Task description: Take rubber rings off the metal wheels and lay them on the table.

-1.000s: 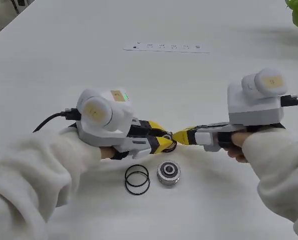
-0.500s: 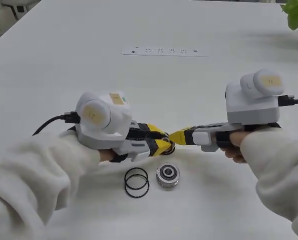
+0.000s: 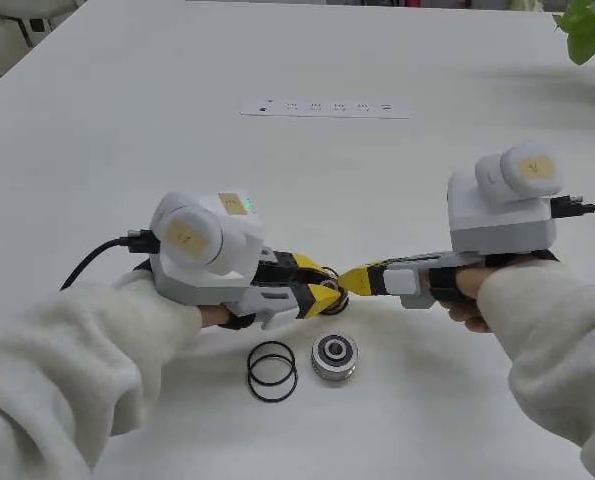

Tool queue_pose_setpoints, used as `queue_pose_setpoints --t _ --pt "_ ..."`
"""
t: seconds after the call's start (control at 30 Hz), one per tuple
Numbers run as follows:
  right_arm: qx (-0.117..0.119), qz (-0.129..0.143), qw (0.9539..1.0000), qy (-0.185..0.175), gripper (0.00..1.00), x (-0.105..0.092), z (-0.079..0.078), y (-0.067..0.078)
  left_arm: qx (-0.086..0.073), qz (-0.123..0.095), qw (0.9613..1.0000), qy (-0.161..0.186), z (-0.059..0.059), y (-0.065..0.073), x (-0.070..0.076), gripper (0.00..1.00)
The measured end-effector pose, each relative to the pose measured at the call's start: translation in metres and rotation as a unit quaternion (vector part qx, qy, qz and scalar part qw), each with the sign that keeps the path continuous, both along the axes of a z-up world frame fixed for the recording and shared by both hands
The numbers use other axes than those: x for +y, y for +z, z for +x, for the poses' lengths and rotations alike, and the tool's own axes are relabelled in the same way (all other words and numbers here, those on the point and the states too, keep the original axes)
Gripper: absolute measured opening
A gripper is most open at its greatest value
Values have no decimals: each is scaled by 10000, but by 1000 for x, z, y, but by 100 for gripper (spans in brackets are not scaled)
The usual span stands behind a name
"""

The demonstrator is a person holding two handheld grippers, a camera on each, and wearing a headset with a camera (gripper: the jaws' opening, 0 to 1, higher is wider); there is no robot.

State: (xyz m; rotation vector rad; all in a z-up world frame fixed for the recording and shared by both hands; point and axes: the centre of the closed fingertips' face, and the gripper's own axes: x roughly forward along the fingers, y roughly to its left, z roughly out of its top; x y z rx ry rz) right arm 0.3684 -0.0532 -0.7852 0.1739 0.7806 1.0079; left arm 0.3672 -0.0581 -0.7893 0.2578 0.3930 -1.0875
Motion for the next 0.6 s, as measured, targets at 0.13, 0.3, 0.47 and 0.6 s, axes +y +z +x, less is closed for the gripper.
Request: queue_pose_setpoints --t 0.13,0.3,0.47,0.6 --pt "17 37 10000 -16 0 0 0 1 5 111 9999 -43 -1 1 3 16" --pt "10 59 10000 -14 0 1 -1 4 -44 142 9998 -125 -3 7 3 20" --pt "-16 92 10000 -22 0 1 -1 8 -46 157 9996 -230 -8 13 2 29" --pt "-53 136 9999 -84 0 -1 1 12 -51 -2 9999 -102 -4 25 6 42"
